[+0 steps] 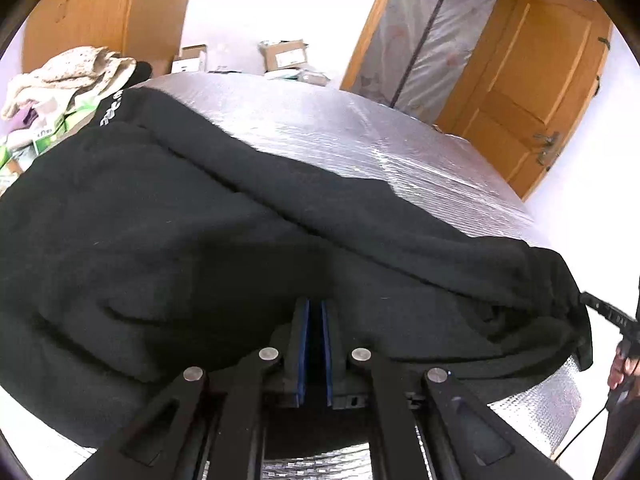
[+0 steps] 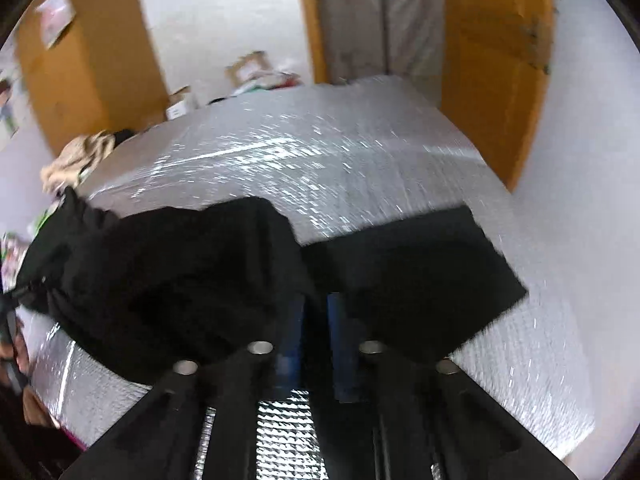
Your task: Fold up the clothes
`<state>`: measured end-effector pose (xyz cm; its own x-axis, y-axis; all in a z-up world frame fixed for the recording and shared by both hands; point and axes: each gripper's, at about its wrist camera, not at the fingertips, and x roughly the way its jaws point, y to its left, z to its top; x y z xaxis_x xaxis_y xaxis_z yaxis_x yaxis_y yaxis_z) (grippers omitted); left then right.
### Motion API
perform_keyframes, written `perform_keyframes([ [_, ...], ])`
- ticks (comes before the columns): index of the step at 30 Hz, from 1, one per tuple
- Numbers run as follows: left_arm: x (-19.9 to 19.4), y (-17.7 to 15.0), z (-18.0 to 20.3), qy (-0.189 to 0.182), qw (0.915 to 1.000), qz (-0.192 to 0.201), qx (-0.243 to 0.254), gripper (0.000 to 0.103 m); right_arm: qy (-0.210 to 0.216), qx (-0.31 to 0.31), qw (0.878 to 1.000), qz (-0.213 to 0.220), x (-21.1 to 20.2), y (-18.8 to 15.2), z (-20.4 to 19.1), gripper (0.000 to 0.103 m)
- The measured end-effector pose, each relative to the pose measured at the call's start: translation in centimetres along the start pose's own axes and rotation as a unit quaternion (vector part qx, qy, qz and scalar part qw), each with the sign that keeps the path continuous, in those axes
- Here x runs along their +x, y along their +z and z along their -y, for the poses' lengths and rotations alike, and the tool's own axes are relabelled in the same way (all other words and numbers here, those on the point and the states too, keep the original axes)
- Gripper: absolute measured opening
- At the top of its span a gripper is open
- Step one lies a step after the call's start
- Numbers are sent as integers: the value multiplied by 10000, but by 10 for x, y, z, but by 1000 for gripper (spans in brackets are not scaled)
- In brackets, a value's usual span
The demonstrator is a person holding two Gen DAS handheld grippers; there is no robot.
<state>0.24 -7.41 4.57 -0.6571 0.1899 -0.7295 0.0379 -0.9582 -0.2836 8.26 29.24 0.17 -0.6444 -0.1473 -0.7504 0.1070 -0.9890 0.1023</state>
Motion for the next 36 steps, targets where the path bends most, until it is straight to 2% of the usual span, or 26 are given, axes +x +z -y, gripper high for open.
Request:
perform_keyframes([
  [1,1,0,4,-11,10000,-17,37,5,3,-54,10000,1,-3,3,0,11],
  [3,3,0,8,-89,9999,-68,68,5,72,-153,9998,-84,-4,7,1,19],
  [5,3,1,13,-163,9997,-84,129,5,184,-235,9993,-217,1,6,3,45],
  [7,3,3,20,-240,9994,-80,229,5,281,-287,9984,-389,7,3,5,50],
  [9,3,6,27,-317,9989,-77,328,5,335,-309,9975,-546,12,0,8,50],
  [10,3,7,29,-340,9987,-79,363,5,356,-316,9972,-572,14,-1,8,45],
  [11,3,7,31,-358,9985,-85,397,5,358,-333,9972,-561,16,-1,8,22],
  [12,4,8,34,-375,9983,-90,430,5,341,-353,9974,-525,16,1,9,9],
  [13,4,9,36,-393,9981,-96,463,5,321,-370,9976,-487,15,4,9,7],
  [19,11,13,46,-477,9970,-146,593,5,-50,-751,9972,36,1,53,7,6],
  [24,15,14,47,-491,9965,-187,647,5,-786,-1293,9873,473,12,119,-2,6],
  [27,15,15,50,-509,9965,-173,648,5,-1340,-1468,9770,771,26,151,0,6],
  [29,15,15,54,-534,9963,-153,653,5,-1683,-1338,9745,637,47,165,11,25],
  [30,15,15,56,-553,9962,-139,660,5,-1791,-1193,9756,433,57,169,18,30],
  [32,11,15,58,-612,9957,-80,692,5,-1624,-804,9831,261,62,168,28,35],
  [36,5,16,63,-745,9940,12,797,5,-1125,-194,9927,384,40,139,41,39],
])
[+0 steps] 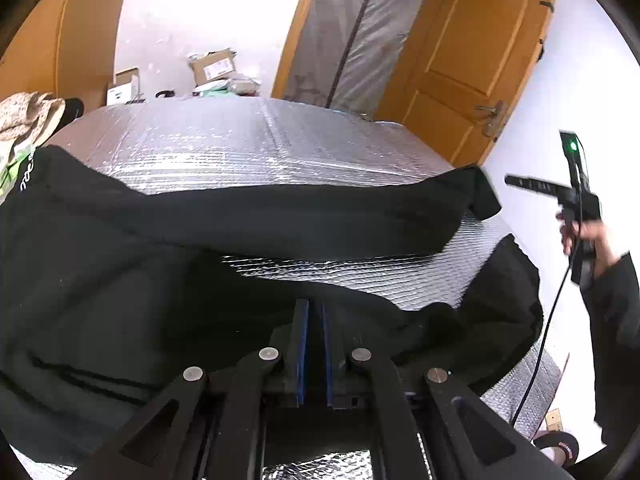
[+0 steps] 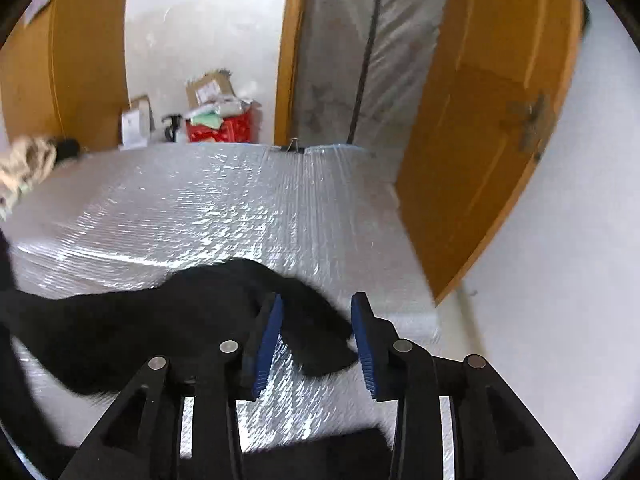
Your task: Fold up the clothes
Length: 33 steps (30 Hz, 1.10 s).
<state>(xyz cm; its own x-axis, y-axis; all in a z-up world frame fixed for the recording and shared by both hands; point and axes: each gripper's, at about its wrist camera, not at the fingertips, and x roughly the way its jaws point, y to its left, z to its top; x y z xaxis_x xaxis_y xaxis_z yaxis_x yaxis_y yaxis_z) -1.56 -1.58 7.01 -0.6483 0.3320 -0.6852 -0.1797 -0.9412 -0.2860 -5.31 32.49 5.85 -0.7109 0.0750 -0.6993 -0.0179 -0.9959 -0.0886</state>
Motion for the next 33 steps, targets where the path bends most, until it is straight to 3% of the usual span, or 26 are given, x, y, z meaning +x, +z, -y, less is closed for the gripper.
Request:
perform_keyframes([
  [7,-1,-11,4,-103,9999,-119,65,5,145,1366,9904,-166,-42,-89,43,40],
  [13,-15,-28,-12,150,9997,-93,-187,5,347,2533,9650,-592,-43,-158,70,41],
  [16,-26,-36,-27,392,9986,-27,-356,5,439,2828,9565,-567,-37,-164,73,41],
  [22,-31,-53,-59,825,9938,-89,-736,5,93,2643,9626,-582,-22,-148,62,38],
  [23,-31,-55,-61,798,9938,-70,-767,5,13,2601,9638,-596,-20,-148,60,16],
  [24,-32,-57,-63,773,9938,-53,-794,5,4,2577,9642,-624,-19,-147,59,3],
  [28,-33,-60,-63,751,9946,-105,-708,5,-74,2648,9631,-473,-31,-152,65,4],
  [33,-35,-63,-62,533,9960,-147,-708,5,-482,3207,9455,-281,-64,-177,100,5],
])
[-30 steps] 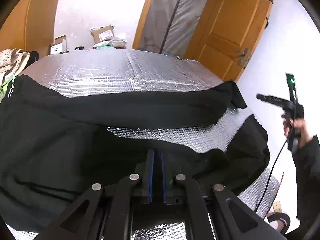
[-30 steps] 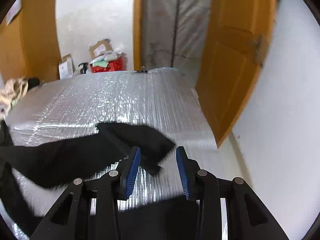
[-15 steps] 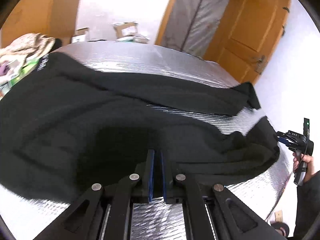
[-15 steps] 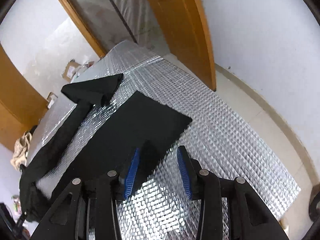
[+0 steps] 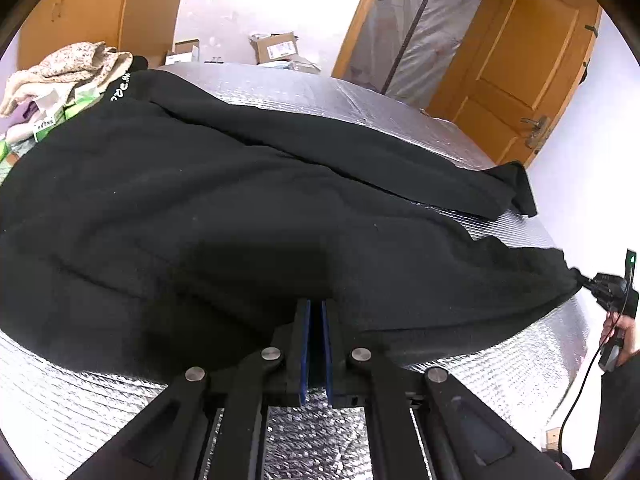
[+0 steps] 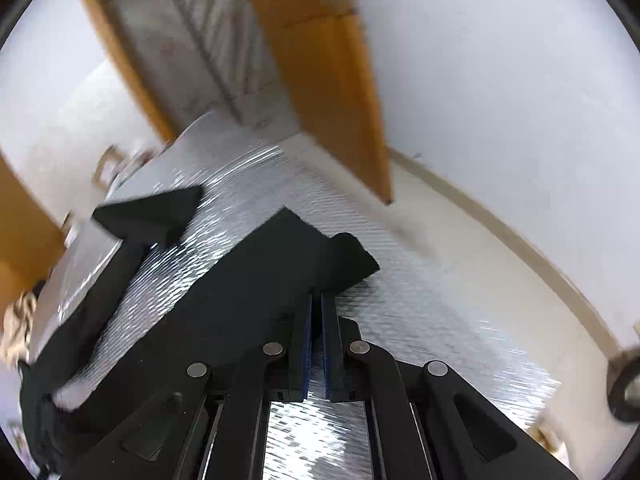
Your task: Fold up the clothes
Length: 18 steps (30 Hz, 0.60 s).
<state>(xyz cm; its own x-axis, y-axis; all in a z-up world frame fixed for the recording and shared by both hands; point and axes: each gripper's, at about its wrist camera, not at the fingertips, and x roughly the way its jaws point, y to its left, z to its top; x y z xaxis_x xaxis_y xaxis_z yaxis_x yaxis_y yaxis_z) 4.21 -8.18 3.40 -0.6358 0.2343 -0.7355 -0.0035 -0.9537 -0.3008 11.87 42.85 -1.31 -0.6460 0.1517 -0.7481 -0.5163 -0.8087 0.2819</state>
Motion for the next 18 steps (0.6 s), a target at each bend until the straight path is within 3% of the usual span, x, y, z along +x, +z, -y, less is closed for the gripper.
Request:
perform_keyframes([
  [9,-10,5,12,-50,9998,133,171,5,-499,166,9986,-96,-33,-28,28,8],
  [12,-13,6,9,-16,9997,194,149,5,-611,224,9976,216,-53,-28,33,14],
  [15,-9,4,5,24,9999,93,113,5,-232,64,9977,636,-76,-29,19,20],
  [18,-3,-3,4,98,9998,-29,165,5,738,-614,9935,611,-81,-43,-26,20],
])
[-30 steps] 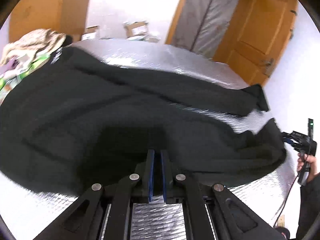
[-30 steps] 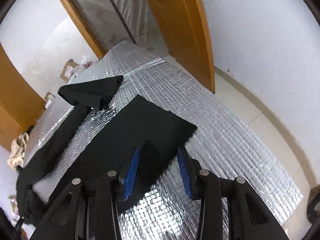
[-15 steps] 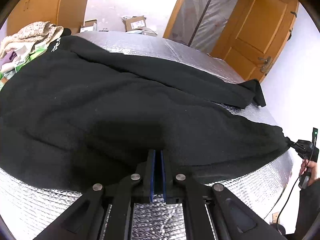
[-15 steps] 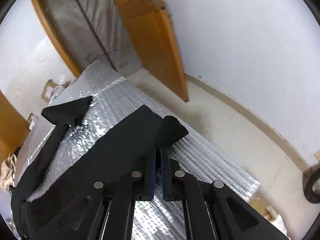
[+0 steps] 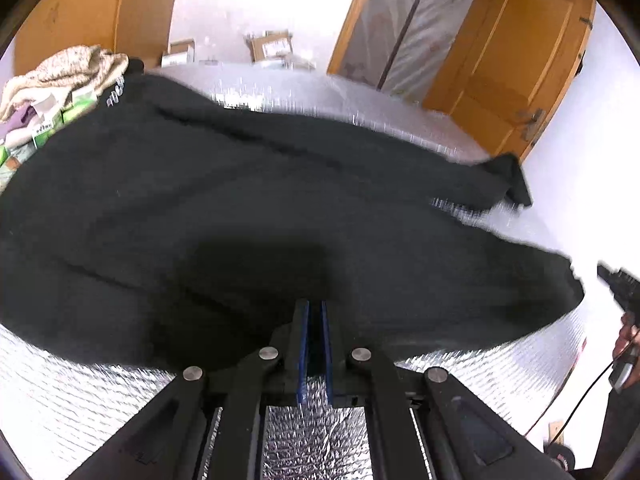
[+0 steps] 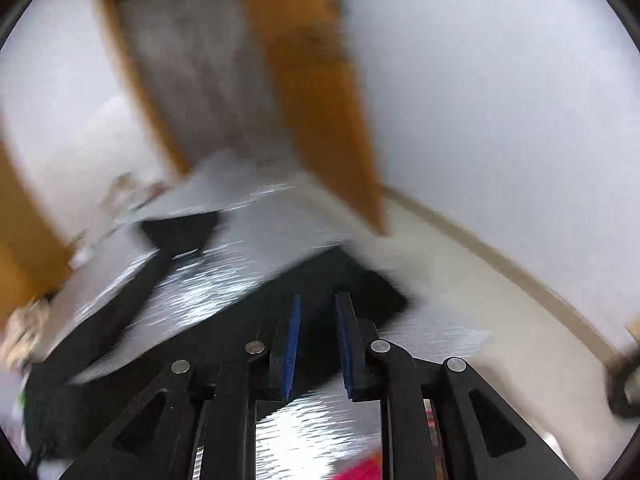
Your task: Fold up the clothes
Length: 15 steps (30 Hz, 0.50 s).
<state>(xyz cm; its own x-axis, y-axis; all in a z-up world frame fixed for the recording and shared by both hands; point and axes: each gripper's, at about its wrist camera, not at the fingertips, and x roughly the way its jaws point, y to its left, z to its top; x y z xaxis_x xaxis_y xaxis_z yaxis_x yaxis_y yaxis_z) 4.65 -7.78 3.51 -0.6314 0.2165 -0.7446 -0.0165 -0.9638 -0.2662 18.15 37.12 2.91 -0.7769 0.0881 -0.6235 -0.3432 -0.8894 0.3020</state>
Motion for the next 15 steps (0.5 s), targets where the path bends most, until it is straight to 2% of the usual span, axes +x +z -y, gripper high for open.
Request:
perform_keyframes([
  [4,-6,-4,1,-24,10000,16,-18,5,1074,-612,9919,-288,14,-22,-60,20],
  [8,-19,-12,-12,-52,9996,116,-248,5,1993,-1159,9718,-503,21,-49,-121,20],
  [12,-47,-16,-45,266,9959,501,-705,5,2758,-1948,9404,-400,15,-83,-179,20],
  [15,-66,-17,-77,619,9888,729,-1149,5,2982,-2652,9157,-482,14,-109,-214,20],
])
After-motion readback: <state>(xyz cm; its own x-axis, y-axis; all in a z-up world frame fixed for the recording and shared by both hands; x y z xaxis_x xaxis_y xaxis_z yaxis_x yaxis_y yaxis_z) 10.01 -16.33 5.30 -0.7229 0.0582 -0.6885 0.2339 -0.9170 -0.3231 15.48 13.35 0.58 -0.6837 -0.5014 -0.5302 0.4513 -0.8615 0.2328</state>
